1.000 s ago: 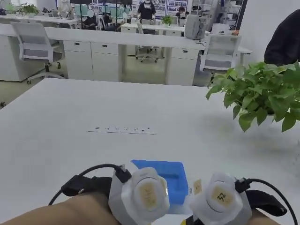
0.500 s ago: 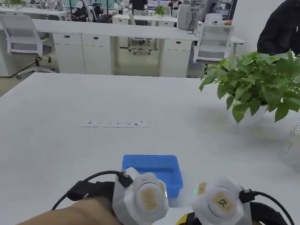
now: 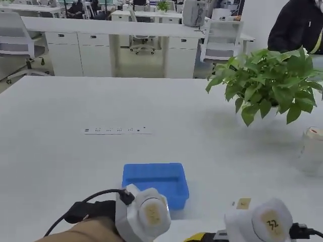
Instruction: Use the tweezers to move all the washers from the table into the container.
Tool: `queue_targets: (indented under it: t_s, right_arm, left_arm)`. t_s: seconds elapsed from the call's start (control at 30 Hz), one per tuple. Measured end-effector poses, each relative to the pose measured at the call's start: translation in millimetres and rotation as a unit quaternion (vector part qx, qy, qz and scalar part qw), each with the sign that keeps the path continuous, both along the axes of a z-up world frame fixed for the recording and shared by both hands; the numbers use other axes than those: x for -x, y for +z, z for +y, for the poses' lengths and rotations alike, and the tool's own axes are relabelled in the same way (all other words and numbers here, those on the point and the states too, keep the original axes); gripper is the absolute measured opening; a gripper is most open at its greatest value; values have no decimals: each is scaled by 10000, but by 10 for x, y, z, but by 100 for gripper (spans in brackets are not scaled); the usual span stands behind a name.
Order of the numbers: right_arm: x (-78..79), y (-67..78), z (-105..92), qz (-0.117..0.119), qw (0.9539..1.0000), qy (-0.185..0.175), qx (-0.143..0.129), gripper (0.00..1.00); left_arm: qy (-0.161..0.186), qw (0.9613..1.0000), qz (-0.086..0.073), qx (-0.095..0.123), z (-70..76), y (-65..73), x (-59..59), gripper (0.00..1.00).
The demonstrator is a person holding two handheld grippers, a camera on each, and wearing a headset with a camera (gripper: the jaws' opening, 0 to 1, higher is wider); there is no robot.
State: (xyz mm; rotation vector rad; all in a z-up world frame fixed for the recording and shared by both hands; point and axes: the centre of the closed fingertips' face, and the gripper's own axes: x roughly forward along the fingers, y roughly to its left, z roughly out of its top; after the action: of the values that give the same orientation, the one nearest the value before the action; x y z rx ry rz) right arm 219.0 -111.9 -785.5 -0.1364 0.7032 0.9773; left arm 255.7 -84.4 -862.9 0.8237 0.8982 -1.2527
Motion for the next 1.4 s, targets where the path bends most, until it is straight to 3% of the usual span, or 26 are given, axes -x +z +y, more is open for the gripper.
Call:
queue_targets:
  t_s: [0.17, 0.3, 0.5, 0.57, 0.83, 0.93, 1.07, 1.2, 1.27, 1.37, 1.4]
  right_arm:
    - [-29, 136, -65, -44, 9964, -732, -431, 30]
    - [-65, 160, -148, -233, 9920, -1144, -486, 31]
    - [-85, 98, -259, -435, 9893, -1383, -132, 44]
    - [-105, 135, -292, -641, 9879, -1410, 57, 50]
    - [-26, 168, -401, -839, 9833, -1606, 195, 67]
    - [-55, 154, -432, -924, 9812, -1674, 281, 68]
    - [-112, 179, -502, -1112, 9765, -1806, 380, 67]
    - [-131, 194, -547, -1140, 9742, -1915, 359, 67]
    - [-134, 196, -555, -1150, 9736, -1937, 364, 67]
    - [-136, 206, -556, -1204, 9729, -1937, 387, 69]
    - [-134, 206, -555, -1206, 9730, -1930, 389, 70]
  left_arm:
    - [119, 9999, 25, -122, 45, -72, -51, 0]
    - [171, 9995, 41, -255, 91, -120, -102, 0]
    - [124, 9987, 122, -478, 142, -204, -110, 0]
    - [192, 9985, 205, -459, 140, -185, -125, 0]
    - [267, 9974, 404, -542, 142, -193, -150, 0]
    - [11, 9974, 311, -650, 142, -194, -139, 0]
    - [88, 9971, 299, -691, 140, -197, -136, 0]
    - [189, 9969, 430, -632, 137, -191, -110, 4]
    - [145, 9974, 337, -613, 139, -189, -96, 4]
    - [281, 9969, 431, -601, 137, -181, -59, 11]
    - [329, 9967, 379, -642, 159, -179, -76, 14]
